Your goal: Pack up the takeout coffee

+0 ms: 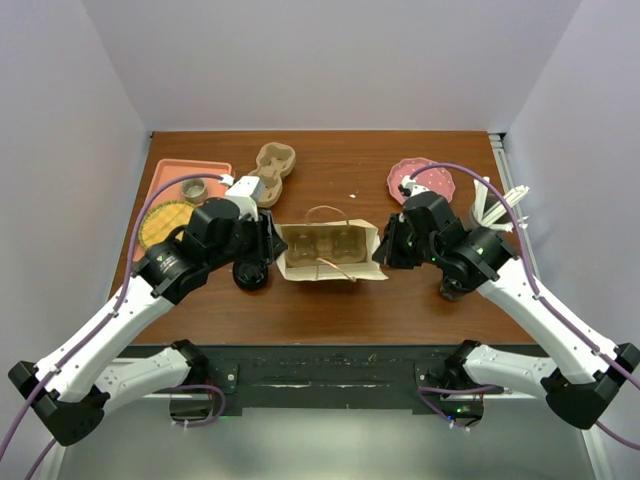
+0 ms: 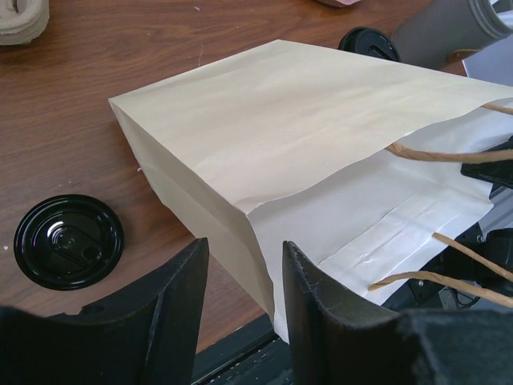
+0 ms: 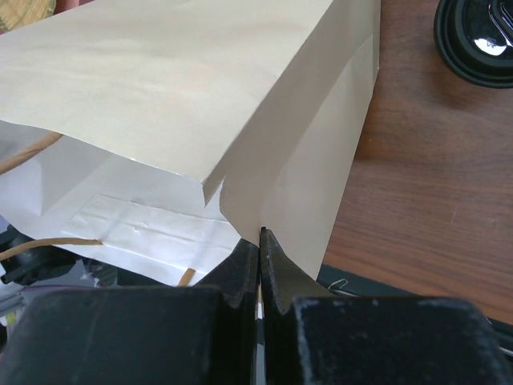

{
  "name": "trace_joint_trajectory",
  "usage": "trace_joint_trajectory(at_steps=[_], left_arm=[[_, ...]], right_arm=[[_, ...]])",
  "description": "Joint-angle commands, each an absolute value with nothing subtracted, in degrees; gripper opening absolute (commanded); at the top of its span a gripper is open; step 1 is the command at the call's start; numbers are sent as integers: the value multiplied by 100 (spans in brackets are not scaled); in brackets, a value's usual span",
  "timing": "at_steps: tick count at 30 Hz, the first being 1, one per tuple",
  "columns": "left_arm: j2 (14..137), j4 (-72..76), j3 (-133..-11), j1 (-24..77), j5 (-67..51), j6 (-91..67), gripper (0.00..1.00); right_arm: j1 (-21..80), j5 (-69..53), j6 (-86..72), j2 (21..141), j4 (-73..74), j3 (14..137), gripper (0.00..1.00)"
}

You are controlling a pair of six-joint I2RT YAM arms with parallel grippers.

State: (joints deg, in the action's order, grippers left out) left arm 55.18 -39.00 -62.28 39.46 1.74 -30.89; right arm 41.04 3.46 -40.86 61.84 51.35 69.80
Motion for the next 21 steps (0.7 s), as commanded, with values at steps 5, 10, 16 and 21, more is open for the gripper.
trace_joint_trajectory(at_steps=[5,10,16,21], left_arm=[[5581,-3832,-6521,3973,229,-3252,45],[5599,-3893,-6530,3973,229,-3226,33],[5625,-3946,-6583,3964,228,-3226,36],[5669,-3920,-6644,3973,176,-3164,2]], right_arm=[[4122,299,-4263,6003,4887,6812,0],[4131,308,-4272,5950,4904,6741,0],[4131,316,-4280,5915,4904,6724,0],[4131,238,-4298,5941,4860,6724,2]])
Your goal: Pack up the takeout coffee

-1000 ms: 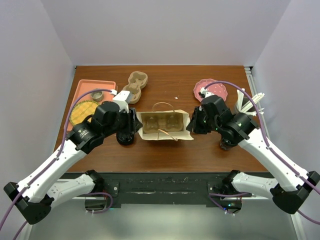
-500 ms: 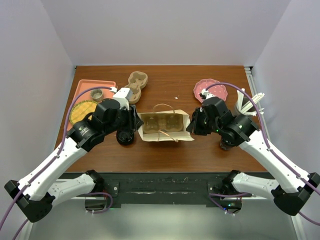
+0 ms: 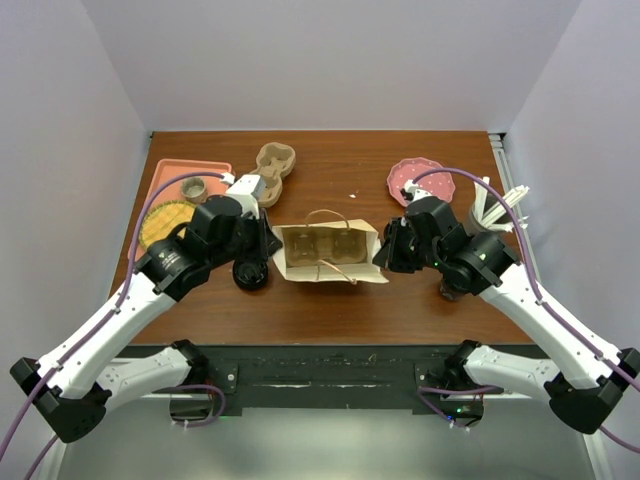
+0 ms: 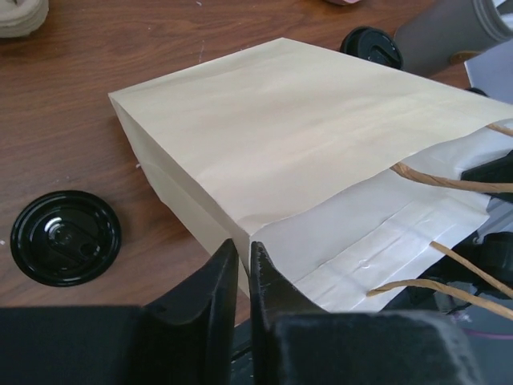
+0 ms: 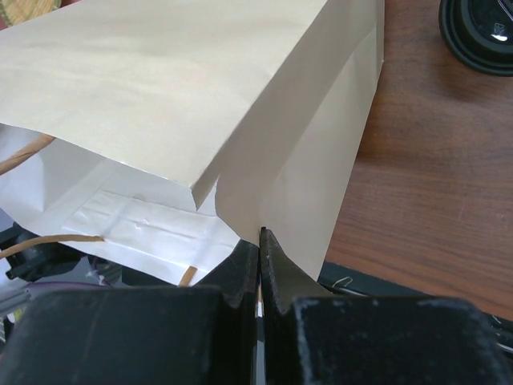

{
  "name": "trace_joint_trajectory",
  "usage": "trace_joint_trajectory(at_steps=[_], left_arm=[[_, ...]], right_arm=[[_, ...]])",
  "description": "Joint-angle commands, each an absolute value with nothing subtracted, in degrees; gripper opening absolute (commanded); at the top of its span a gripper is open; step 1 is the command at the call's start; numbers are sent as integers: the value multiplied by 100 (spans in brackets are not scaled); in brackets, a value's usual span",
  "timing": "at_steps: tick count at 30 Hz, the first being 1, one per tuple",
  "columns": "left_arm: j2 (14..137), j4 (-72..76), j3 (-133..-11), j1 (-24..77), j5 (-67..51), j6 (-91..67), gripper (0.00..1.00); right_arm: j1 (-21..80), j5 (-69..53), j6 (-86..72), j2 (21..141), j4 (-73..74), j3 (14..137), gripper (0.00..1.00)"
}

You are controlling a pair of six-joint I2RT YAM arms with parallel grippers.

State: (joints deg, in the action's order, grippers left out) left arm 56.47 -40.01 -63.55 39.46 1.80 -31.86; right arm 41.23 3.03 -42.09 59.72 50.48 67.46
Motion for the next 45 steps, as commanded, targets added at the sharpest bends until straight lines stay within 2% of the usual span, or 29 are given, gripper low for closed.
trace_joint_trajectory(at_steps=[1,3,4,8,10,15,19,20,24,29,33,38,45], left_arm=[[5669,-3911,-6627,3973,167,-3129,0],[5634,-3850,-6557,3973,88,-3041,0],[5608,-3815,-6531,3964,36,-2902,0],[5493,-3744,-6294,3964,-123,-2611,0],[5441,-3744,-6232,3964,-149,-2471,0],[5125,-3595,-5994,3964,-219,-2329,0],[4931,-3577,-5898,3973,-255,-2180,0],[4922,-3603,-5880,3964,-333,-2154,0],[4931,-3674,-5862,3964,-518,-2074,0],[4869,-3612,-5836,3964,-668,-2083,0],[4808,-3674,-5713,3964,-782,-1987,0],[4684,-3779,-5537,3964,-800,-1811,0],[4667,-3867,-5642,3964,-861,-1521,0]], right_arm=[[4140,211,-4272,5950,4852,6767,10],[4131,202,-4131,5924,4852,6978,18],[4131,228,-4087,5906,4843,7083,28],[4140,325,-3727,5985,4930,7907,39],[4131,544,-3709,6090,5044,8199,49],[4131,1220,-3551,6660,5237,8946,54],[4009,2835,-3200,7381,5905,9667,55],[3773,2874,-2947,7513,5941,9807,56],[2946,2374,-2567,8085,5942,9721,61],[2506,1839,-2312,8595,5898,9326,69],[2329,1310,-1926,8990,5765,8974,79],[2206,844,-1381,9386,5590,8806,79],[2022,782,-993,9923,5888,8956,79]])
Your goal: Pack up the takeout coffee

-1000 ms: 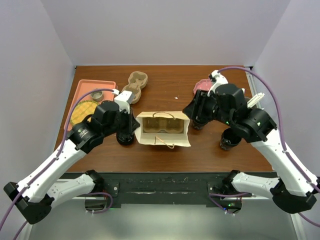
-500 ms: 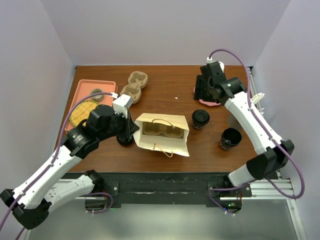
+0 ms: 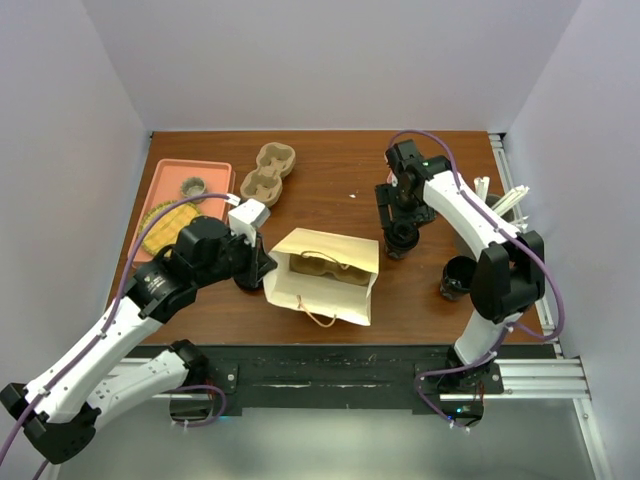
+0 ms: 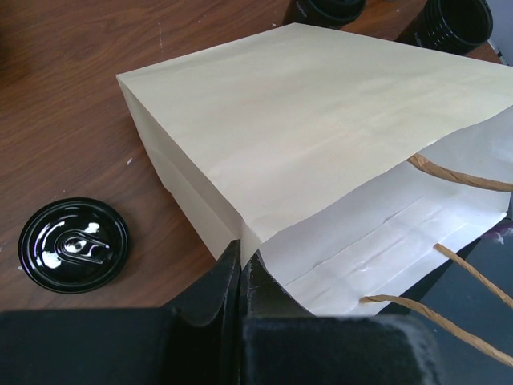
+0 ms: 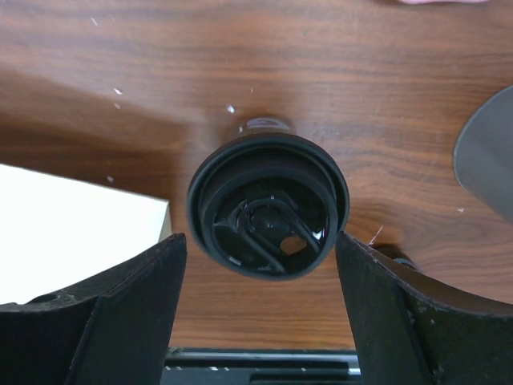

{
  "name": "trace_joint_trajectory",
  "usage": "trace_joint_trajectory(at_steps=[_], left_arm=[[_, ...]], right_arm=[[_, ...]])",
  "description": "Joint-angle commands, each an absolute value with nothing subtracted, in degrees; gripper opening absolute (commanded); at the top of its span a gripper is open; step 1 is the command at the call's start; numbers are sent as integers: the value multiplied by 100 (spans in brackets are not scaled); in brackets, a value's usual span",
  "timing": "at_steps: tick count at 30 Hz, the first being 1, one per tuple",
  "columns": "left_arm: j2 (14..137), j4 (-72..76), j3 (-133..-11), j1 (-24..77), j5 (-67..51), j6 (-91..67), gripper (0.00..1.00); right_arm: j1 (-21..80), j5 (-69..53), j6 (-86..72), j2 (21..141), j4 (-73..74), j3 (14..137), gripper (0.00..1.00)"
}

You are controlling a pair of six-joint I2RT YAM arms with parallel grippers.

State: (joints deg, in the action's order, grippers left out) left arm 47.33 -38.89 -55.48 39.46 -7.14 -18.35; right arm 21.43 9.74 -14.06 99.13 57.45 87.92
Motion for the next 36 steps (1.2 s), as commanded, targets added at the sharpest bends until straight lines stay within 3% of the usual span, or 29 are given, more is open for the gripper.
trace_joint_trajectory(at_steps=[1,19,36], left_arm=[[4684,-3911,-5660,3973,-861,-1512,0],[4825,-4025,-5862,3964,-835,-1600,0],[4966,-4043,-5994,3964,-800,-1644,0]], right_arm=[[1978,739,-976,9897,5889,8939,79],[1810,132,-686,10002,6003,8947,80],[1802,422,-659,10099,5924,9018,86]])
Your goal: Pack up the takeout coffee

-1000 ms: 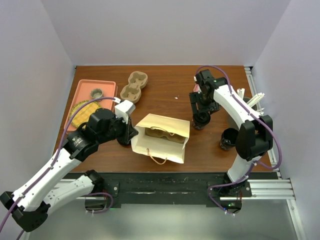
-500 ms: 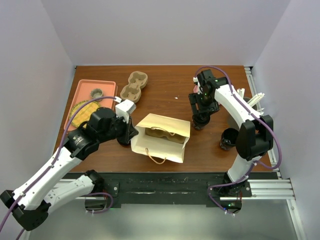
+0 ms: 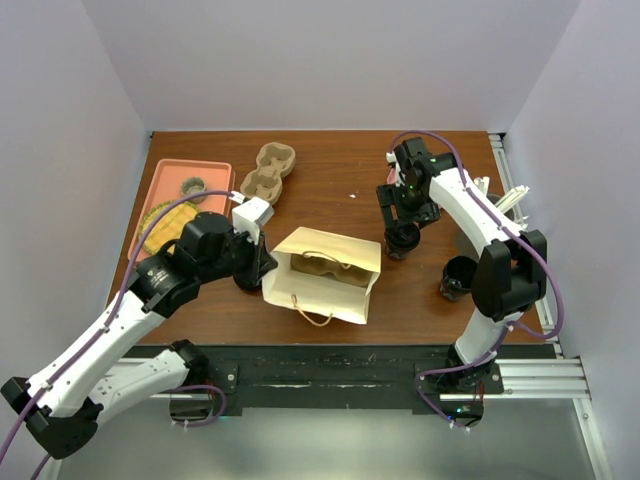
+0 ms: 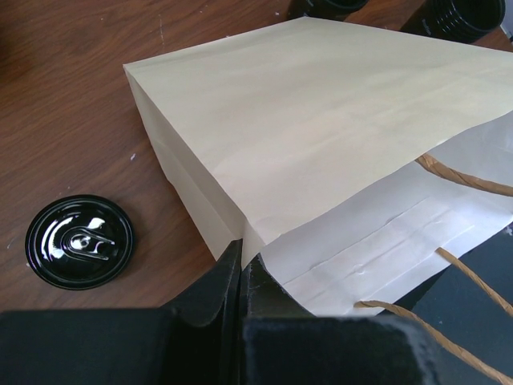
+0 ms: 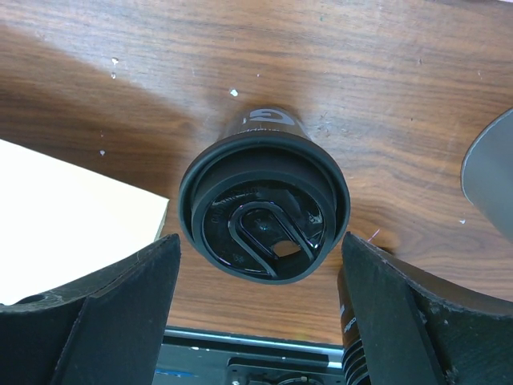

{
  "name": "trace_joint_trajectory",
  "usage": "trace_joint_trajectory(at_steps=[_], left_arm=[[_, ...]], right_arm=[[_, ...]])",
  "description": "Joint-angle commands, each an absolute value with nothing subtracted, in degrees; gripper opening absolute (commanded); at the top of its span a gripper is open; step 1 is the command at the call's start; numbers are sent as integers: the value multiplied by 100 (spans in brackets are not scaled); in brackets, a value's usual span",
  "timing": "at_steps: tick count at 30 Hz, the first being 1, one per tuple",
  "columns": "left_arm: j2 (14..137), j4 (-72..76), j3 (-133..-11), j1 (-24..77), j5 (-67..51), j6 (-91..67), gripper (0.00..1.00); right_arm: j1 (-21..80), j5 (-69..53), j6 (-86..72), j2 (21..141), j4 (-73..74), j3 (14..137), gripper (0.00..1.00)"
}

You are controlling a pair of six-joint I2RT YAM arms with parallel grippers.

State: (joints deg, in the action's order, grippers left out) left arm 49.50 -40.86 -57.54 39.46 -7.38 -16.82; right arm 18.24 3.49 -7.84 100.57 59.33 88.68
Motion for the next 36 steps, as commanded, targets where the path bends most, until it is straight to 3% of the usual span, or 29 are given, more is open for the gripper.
trace_joint_trajectory(at_steps=[1,19,30,36], left_arm=[[4983,-4034,-6012,3964,-800,-1644,0],[5142,-4025,-6108,3964,-747,-1608,0],[5361,-4429,-6512,3964,-299,-1854,0],[5458,-4675,-6705,3964,130,-2179,0]], right_arm=[[1810,413,-650,10107,5898,8991,86],[1802,545,-703,10248,5590,8728,81],[1793,720,-756,10134,5738,8727,62],[1810,677,-773,9950,6467,9798,52]])
